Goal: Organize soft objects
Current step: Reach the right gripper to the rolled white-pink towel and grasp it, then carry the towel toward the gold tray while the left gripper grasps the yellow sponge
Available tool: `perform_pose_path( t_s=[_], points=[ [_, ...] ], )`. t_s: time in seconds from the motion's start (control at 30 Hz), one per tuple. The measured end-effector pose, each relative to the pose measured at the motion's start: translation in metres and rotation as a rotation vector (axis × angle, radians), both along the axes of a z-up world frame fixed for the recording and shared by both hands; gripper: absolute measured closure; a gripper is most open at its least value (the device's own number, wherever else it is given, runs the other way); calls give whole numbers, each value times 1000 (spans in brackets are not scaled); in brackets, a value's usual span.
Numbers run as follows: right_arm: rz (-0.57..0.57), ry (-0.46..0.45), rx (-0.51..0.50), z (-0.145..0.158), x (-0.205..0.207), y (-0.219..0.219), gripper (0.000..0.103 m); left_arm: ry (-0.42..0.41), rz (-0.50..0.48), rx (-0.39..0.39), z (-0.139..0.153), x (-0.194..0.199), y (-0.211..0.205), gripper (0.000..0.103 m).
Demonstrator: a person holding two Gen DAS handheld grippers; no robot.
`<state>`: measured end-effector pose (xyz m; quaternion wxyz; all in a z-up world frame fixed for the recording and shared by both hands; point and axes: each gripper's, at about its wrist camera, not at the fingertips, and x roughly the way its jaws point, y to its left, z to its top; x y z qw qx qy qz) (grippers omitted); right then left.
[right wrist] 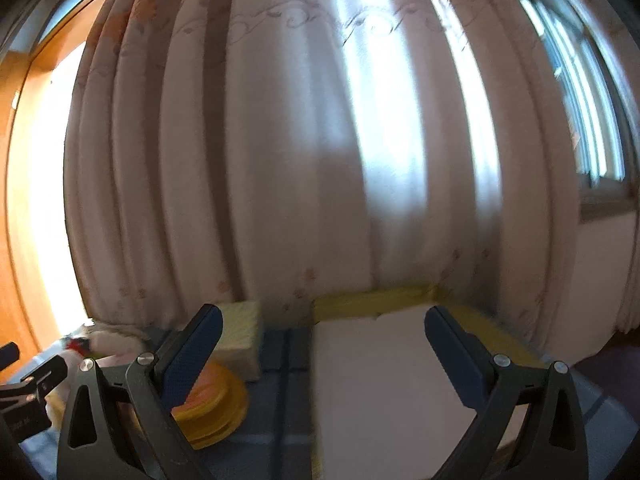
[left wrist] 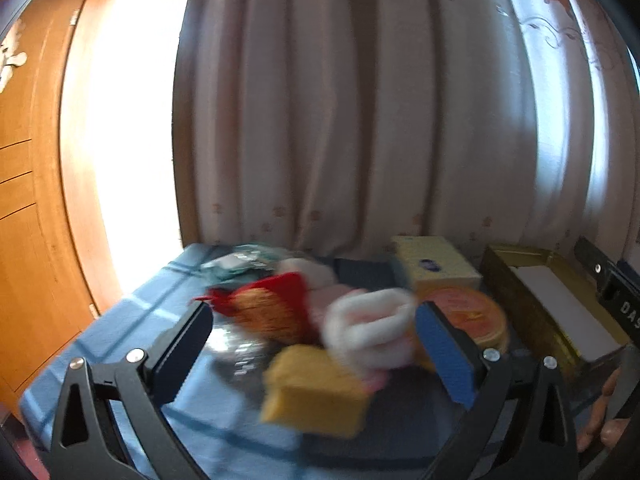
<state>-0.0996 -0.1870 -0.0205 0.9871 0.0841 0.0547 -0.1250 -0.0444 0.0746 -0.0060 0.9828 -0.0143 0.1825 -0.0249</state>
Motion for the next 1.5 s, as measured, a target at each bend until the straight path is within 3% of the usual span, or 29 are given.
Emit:
perform_pose_path(
  t_s=[0.13, 0.33, 0.6, 0.67, 0.7, 0.73, 0.8, 0.9, 1.03, 1.2, 1.33, 1.4, 1.47, 1.5],
  points=[
    [138, 52, 53, -4, 3, 25, 1, 46, 88, 40, -9, -2, 32, 1],
    [348, 121, 22, -5, 17, 81, 1, 110, 154, -13, -21, -1, 68, 1],
    [578, 278, 38, -1, 71, 142, 1, 112, 142, -15, -22, -2, 80, 1],
    [595, 351, 20, -8, 88, 156, 15, 114, 132, -14, -22, -2, 81, 1],
    [597, 379, 14, -12, 94, 157, 39, 114, 128, -15, -22, -1, 81, 1],
    [601, 423, 12, -16, 100, 159, 56, 115, 121, -17, -21, -2, 81, 1],
    [619, 467, 32, -25, 107, 161, 57, 115, 89, -31, -20, -3, 81, 1],
    [623, 416, 29, -20, 95, 153, 61, 112, 43, -50, -17, -2, 76, 1],
    [631, 266, 88, -2, 67, 127, 61, 115, -11, -57, -16, -1, 61, 1],
    [466, 101, 12, 11, 26, 91, 61, 140, -92, -63, -15, -1, 36, 1],
    [361, 57, -55, 7, 11, 79, 61, 171, -165, -22, -18, 9, 9, 1],
    [346, 43, -48, 5, 3, 73, 61, 227, -149, 10, -24, 22, -1, 1],
    [340, 35, -47, 3, -2, 69, 61, 301, -117, 30, -32, 34, -7, 5],
    [339, 37, -51, 2, -2, 68, 61, 325, -111, 28, -35, 37, -8, 15]
  ],
)
